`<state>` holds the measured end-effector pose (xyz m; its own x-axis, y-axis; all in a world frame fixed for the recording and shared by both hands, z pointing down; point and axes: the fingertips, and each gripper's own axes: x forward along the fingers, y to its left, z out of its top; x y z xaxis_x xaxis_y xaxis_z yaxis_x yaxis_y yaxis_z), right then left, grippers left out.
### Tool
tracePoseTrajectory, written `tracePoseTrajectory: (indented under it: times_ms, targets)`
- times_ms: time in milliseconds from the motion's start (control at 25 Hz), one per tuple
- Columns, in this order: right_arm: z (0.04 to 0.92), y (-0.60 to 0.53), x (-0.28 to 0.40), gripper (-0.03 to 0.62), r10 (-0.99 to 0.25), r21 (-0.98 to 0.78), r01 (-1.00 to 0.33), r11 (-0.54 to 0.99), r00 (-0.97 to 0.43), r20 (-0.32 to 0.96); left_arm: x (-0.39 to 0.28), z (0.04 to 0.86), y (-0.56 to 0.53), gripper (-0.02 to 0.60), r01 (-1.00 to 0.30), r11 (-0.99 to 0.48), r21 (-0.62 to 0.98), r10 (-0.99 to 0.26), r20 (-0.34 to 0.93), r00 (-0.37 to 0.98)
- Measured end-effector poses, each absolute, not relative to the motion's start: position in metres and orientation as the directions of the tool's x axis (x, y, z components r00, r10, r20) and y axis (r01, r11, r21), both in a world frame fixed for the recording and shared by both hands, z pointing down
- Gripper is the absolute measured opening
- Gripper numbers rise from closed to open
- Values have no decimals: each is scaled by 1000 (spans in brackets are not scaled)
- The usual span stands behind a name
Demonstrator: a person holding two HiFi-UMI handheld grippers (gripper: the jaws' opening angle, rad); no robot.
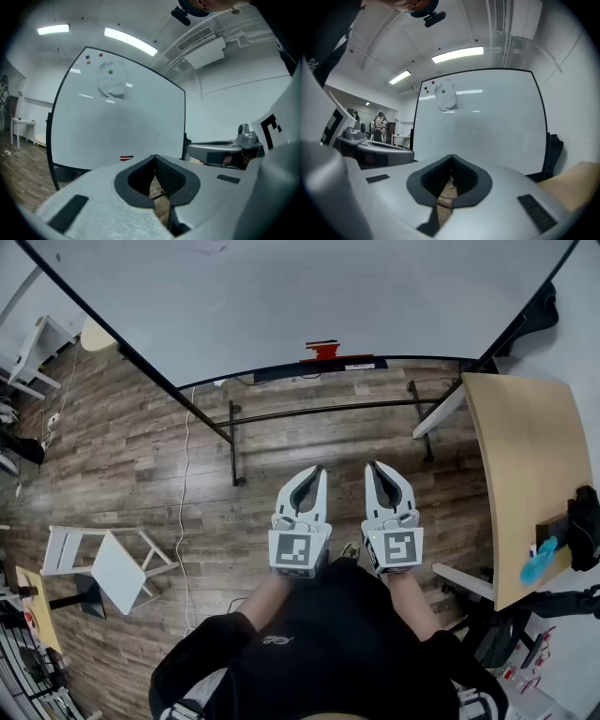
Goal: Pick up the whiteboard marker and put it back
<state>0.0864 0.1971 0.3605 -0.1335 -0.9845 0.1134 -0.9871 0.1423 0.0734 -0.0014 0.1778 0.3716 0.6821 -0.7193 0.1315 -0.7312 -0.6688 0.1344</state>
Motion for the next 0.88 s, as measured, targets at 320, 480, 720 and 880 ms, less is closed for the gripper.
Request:
tracePoseTrajectory:
  times_ms: [320,480,720,880]
  targets:
    - [371,173,35,2,-981,81,-985,153,-142,130,-51,396,157,6,-712,-696,91,-691,185,699]
    - [384,166,21,2,-976,91,-984,153,-136,168,-66,403,146,6,-712,-694,109,-691,179,701]
    - [396,155,23,3,-966,107,-980,167,-141,215,-66,415,141,6,-706,-691,157,-682,184,708]
    - [406,137,30,3,-959,136,-972,193,-157,237,-57,425,130,6,-698,-695,174,-668,205,716]
